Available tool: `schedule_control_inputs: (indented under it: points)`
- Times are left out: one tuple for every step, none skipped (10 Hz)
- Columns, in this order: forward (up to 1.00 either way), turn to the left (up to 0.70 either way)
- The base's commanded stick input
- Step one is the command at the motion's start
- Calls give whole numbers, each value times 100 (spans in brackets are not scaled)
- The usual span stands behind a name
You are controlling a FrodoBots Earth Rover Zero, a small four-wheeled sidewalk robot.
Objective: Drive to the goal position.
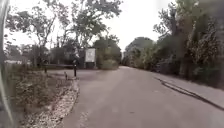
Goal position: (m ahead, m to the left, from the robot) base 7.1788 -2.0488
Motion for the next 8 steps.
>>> schedule_control_inputs:
  points:
    - [70,2]
    - [70,2]
    - [70,2]
    - [70,2]
    - [70,2]
    - [70,3]
    - [70,11]
    - [70,16]
